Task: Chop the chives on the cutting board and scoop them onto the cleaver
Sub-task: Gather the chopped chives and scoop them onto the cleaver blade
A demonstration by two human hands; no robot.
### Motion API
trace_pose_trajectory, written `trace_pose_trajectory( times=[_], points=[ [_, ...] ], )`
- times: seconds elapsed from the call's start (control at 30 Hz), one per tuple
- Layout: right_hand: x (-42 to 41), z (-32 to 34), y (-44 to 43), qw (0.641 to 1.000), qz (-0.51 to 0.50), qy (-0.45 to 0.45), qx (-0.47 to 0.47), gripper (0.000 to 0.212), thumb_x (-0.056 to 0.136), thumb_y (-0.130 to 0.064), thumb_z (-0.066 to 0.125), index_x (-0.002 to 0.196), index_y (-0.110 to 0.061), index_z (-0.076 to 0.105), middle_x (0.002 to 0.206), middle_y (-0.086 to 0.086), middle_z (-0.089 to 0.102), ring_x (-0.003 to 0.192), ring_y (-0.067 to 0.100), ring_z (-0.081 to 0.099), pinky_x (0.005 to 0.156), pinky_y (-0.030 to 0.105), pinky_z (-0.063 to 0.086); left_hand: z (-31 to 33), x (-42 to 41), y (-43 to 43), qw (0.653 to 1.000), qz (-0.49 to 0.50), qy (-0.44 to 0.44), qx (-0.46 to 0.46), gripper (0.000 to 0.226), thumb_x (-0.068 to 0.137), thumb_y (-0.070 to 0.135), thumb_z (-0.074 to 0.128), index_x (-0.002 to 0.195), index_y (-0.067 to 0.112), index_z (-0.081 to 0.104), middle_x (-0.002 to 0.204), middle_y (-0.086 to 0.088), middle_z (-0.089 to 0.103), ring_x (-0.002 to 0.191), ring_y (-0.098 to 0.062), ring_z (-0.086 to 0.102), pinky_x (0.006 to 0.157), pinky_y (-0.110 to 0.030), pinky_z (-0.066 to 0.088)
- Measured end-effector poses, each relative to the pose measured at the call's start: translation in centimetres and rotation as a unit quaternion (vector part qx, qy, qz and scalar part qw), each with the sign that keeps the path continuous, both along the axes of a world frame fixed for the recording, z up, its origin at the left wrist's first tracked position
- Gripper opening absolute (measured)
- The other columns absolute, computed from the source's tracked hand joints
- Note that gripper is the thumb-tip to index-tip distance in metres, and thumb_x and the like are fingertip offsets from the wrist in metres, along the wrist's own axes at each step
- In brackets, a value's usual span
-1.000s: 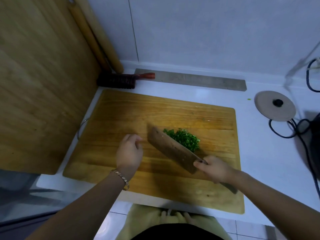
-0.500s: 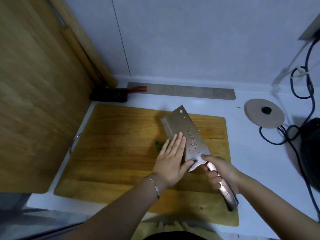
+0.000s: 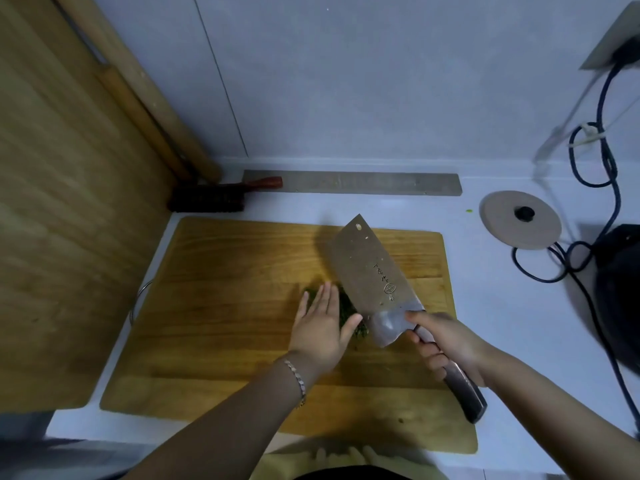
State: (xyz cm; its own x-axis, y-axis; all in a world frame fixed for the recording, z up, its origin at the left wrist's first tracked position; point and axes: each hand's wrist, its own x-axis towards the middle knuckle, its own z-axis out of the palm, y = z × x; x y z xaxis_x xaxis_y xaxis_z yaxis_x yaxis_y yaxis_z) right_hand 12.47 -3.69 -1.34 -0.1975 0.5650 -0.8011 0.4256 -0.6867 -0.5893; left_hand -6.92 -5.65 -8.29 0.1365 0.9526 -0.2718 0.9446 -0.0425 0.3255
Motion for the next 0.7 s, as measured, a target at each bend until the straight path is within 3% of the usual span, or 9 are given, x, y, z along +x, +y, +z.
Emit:
trace_pose_trajectory(
  times=[0.1, 0.2, 0.3, 0.4, 0.43, 0.5, 0.53, 0.6, 0.7],
  points=[
    [0.0, 0.2, 0.2, 1.000, -0.022, 0.016, 0.001, 0.040, 0.092, -0.033, 0.043, 0.058, -0.013, 0.042, 0.040, -0.005, 0.029, 0.030, 0.010, 0.025, 0.035, 0.017, 0.027, 0.1, -0.2, -0.7, 0.998, 0.018, -0.014, 0.055, 0.097, 0.076, 0.067, -0.021, 0.146, 0.007, 0.007, 0.156, -0.009, 0.003, 0.143, -0.015, -0.003, 0.116, -0.032, -0.011],
    [-0.4, 0.2, 0.3, 1.000, -0.013, 0.018, -0.006, 0.040, 0.091, -0.034, 0.045, 0.057, -0.014, 0.043, 0.041, -0.004, 0.030, 0.031, 0.011, 0.026, 0.036, 0.017, 0.028, 0.4, 0.2, -1.0, 0.983, -0.110, -0.041, 0.143, 0.072, 0.093, 0.057, 0.006, 0.144, 0.007, 0.017, 0.151, -0.004, 0.010, 0.142, -0.016, 0.007, 0.115, -0.032, -0.003],
    [-0.9, 0.1, 0.2, 1.000, -0.012, 0.020, -0.008, 0.041, 0.092, -0.036, 0.044, 0.058, -0.013, 0.044, 0.040, -0.004, 0.032, 0.030, 0.011, 0.028, 0.036, 0.018, 0.030, 0.2, -0.1, -1.5, 0.980, -0.179, 0.011, 0.087, 0.073, 0.092, 0.060, 0.012, 0.143, 0.008, 0.021, 0.150, -0.002, 0.013, 0.140, -0.018, 0.023, 0.115, -0.035, 0.004],
    [-0.8, -0.2, 0.4, 0.999, -0.033, 0.019, 0.000, 0.040, 0.093, -0.033, 0.043, 0.058, -0.013, 0.043, 0.040, -0.004, 0.032, 0.031, 0.011, 0.027, 0.038, 0.019, 0.028, -0.2, -1.8, -2.0, 0.992, -0.113, 0.046, 0.030, 0.078, 0.087, 0.061, 0.000, 0.146, 0.011, 0.009, 0.153, 0.002, 0.000, 0.143, -0.013, 0.002, 0.114, -0.036, -0.013],
    [-0.7, -0.2, 0.5, 0.999, -0.033, 0.011, 0.011, 0.039, 0.093, -0.032, 0.043, 0.058, -0.013, 0.042, 0.039, -0.004, 0.032, 0.032, 0.012, 0.028, 0.039, 0.020, 0.028, -0.3, -2.5, -2.1, 0.994, -0.098, 0.031, 0.042, 0.070, 0.093, 0.056, 0.010, 0.145, 0.011, 0.017, 0.153, 0.002, 0.009, 0.143, -0.014, 0.009, 0.113, -0.036, -0.010],
    [-0.7, -0.4, 0.4, 0.996, 0.008, -0.045, 0.072, 0.040, 0.093, -0.033, 0.043, 0.059, -0.013, 0.043, 0.039, -0.005, 0.038, 0.034, 0.013, 0.035, 0.041, 0.023, 0.032, 0.8, -3.3, -2.0, 0.991, -0.075, -0.017, 0.113, 0.047, 0.095, 0.036, 0.032, 0.125, 0.009, 0.056, 0.134, -0.006, 0.054, 0.123, -0.020, 0.052, 0.112, -0.041, 0.013],
    [-0.6, -0.5, 0.3, 0.987, 0.050, -0.091, 0.123, 0.041, 0.094, -0.035, 0.043, 0.059, -0.015, 0.045, 0.043, -0.004, 0.044, 0.039, 0.014, 0.043, 0.044, 0.025, 0.035, 1.2, -3.9, -1.8, 0.983, -0.060, -0.046, 0.166, 0.040, 0.089, 0.028, 0.038, 0.106, 0.008, 0.069, 0.110, -0.008, 0.071, 0.099, -0.021, 0.067, 0.107, -0.046, 0.029],
    [-0.5, -0.6, 0.0, 0.937, 0.154, -0.194, 0.244, 0.043, 0.093, -0.044, 0.042, 0.058, -0.020, 0.045, 0.055, -0.002, 0.052, 0.054, 0.018, 0.054, 0.052, 0.028, 0.039, 2.9, -4.9, -1.1, 0.958, -0.027, -0.085, 0.274, 0.032, 0.084, 0.026, 0.048, 0.084, 0.009, 0.075, 0.074, -0.005, 0.076, 0.068, -0.019, 0.070, 0.087, -0.040, 0.055],
    [-0.3, -0.4, -0.2, 0.829, 0.266, -0.323, 0.371, 0.043, 0.087, -0.061, 0.038, 0.064, -0.025, 0.046, 0.063, -0.003, 0.058, 0.062, 0.019, 0.058, 0.051, 0.027, 0.039, 6.5, -5.6, -0.2, 0.923, -0.021, -0.105, 0.369, 0.027, 0.085, 0.026, 0.054, 0.088, 0.008, 0.074, 0.073, -0.005, 0.073, 0.071, -0.016, 0.065, 0.075, -0.031, 0.049]
  ],
)
